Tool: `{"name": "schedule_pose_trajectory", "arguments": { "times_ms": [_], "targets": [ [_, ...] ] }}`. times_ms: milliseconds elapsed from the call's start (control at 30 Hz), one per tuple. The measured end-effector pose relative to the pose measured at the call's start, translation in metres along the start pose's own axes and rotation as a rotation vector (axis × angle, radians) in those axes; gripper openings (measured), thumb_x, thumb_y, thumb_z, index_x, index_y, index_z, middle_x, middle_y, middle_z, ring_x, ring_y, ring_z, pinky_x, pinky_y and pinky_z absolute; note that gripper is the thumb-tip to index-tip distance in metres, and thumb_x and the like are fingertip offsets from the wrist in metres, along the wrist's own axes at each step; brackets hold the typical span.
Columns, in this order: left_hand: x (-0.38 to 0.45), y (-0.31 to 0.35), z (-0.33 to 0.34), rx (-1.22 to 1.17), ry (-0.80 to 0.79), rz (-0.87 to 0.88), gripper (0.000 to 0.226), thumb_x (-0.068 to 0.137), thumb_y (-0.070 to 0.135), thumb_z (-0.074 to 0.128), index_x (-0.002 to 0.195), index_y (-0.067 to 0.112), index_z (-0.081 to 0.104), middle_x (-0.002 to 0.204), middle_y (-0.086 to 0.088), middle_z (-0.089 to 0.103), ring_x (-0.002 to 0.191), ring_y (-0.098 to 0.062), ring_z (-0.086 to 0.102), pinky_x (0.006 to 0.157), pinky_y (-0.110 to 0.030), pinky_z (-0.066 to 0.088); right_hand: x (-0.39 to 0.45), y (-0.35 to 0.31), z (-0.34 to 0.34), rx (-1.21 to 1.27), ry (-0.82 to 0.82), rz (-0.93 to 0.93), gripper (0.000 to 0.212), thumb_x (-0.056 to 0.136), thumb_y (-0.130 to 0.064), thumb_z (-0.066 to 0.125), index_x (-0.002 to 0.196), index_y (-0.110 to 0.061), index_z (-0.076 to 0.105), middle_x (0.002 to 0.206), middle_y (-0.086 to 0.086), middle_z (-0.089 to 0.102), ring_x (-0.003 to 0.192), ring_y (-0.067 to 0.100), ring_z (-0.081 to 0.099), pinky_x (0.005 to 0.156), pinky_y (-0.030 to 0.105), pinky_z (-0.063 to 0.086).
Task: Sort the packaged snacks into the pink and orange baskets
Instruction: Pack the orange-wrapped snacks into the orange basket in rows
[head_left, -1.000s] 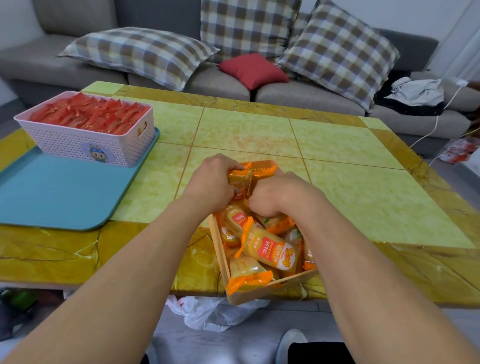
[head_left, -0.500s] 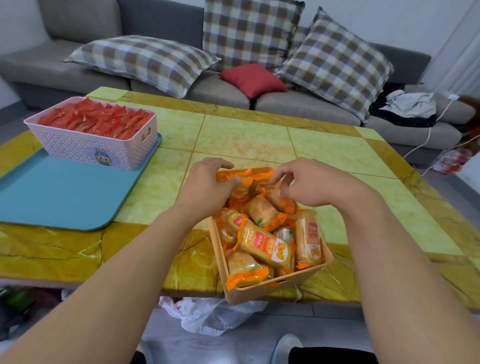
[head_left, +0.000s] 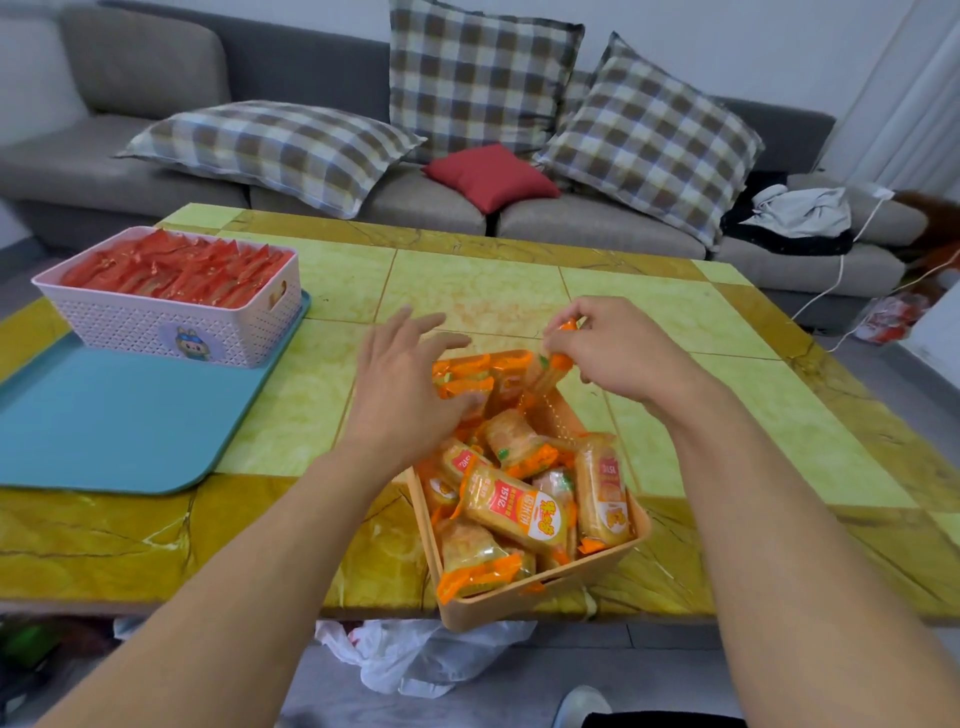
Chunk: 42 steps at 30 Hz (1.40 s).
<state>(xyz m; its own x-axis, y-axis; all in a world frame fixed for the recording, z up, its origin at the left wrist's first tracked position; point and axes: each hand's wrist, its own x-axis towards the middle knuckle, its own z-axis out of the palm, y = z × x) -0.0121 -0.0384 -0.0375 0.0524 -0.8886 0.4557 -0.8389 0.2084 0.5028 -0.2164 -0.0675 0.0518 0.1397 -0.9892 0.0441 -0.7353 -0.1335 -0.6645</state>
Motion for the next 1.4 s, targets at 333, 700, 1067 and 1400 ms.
{"name": "schedule_pose_trajectory", "arguments": {
  "times_ms": [333,700,1067,1400],
  "targets": [
    [-0.003,0.016,-0.001,-0.359,-0.156,0.025,0.044,0.092,0.053,0.05,0.117,0.026,0.073,0.141,0.017,0.056,0.149,-0.002,0.016,0.123,-0.051,0.013,-0.002,-0.013,0.002,0.45,-0.08,0.091,0.042,0.097,-0.061,0.051,0.103,-0.024,0.071,0.08,-0.001,0.07,0.064,0.016,0.059,0.059,0.03,0.042],
    [-0.008,0.015,0.0,-0.144,-0.149,0.044,0.049,0.088,0.064,0.051,0.122,0.033,0.066,0.153,0.013,0.043,0.154,-0.009,0.004,0.124,-0.051,0.001,0.004,-0.001,0.005,0.267,-0.089,-0.123,0.023,0.083,-0.025,0.083,0.102,-0.025,0.073,0.097,-0.001,0.076,0.077,0.012,0.068,0.06,0.028,0.052],
    [-0.007,-0.006,0.006,-0.09,-0.164,-0.109,0.037,0.092,0.022,0.068,0.128,0.025,0.061,0.145,0.001,0.052,0.146,-0.023,0.03,0.12,-0.038,0.024,0.026,0.02,0.013,-0.132,-0.027,-0.116,0.028,0.077,-0.02,0.087,0.094,-0.031,0.067,0.11,-0.008,0.066,0.096,0.016,0.062,0.074,0.03,0.045],
    [-0.005,-0.003,0.007,-0.116,-0.132,-0.146,0.031,0.091,0.019,0.069,0.12,0.025,0.062,0.136,0.004,0.056,0.133,-0.015,0.041,0.1,-0.019,0.026,0.042,0.036,0.062,-0.479,-0.023,-0.247,0.029,0.072,-0.02,0.089,0.087,-0.039,0.072,0.099,-0.008,0.053,0.098,0.018,0.057,0.073,0.03,0.045]
  ]
}}
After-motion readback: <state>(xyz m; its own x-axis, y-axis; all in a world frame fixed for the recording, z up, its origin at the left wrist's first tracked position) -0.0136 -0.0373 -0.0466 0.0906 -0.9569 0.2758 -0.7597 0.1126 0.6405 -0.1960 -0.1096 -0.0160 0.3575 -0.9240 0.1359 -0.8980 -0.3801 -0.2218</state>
